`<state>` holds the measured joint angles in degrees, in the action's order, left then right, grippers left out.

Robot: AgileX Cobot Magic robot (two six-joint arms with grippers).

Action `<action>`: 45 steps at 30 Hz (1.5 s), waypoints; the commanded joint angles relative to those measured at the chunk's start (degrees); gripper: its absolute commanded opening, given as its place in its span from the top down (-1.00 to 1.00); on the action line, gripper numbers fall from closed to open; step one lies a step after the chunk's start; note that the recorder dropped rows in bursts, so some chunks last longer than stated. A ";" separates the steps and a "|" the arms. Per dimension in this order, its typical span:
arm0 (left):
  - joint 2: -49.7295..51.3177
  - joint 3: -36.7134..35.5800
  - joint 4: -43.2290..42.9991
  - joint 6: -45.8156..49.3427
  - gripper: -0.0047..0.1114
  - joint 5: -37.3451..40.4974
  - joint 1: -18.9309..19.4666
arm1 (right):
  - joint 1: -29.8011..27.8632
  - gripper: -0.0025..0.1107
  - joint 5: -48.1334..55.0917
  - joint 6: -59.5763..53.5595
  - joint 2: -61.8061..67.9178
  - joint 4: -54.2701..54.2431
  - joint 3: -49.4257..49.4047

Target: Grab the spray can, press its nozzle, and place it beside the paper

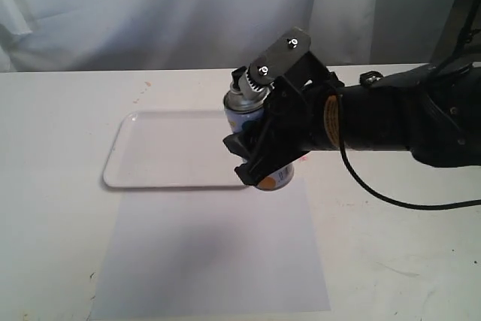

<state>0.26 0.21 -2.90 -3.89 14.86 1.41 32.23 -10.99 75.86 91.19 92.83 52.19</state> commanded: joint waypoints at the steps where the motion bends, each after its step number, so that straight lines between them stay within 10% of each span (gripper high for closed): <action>1: -0.26 -0.21 -0.41 -0.29 0.92 -4.17 -0.36 | 0.36 0.96 -0.29 10.22 -2.15 7.12 0.25; 12: -0.26 -0.21 -0.41 -0.40 0.92 -14.42 -0.36 | 0.36 0.96 7.07 6.81 -2.26 7.12 1.45; 26: -0.26 -0.21 -0.41 -0.40 0.92 -14.42 -0.36 | 0.36 0.96 7.48 8.49 -1.79 -25.19 2.25; 45: -0.26 -0.21 -0.73 -0.16 0.92 -14.86 -0.36 | 3.08 0.96 13.20 -37.31 -0.88 -10.49 -1.96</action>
<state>0.26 0.21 -3.33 -3.89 0.64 1.41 33.35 1.32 41.10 90.96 80.52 50.18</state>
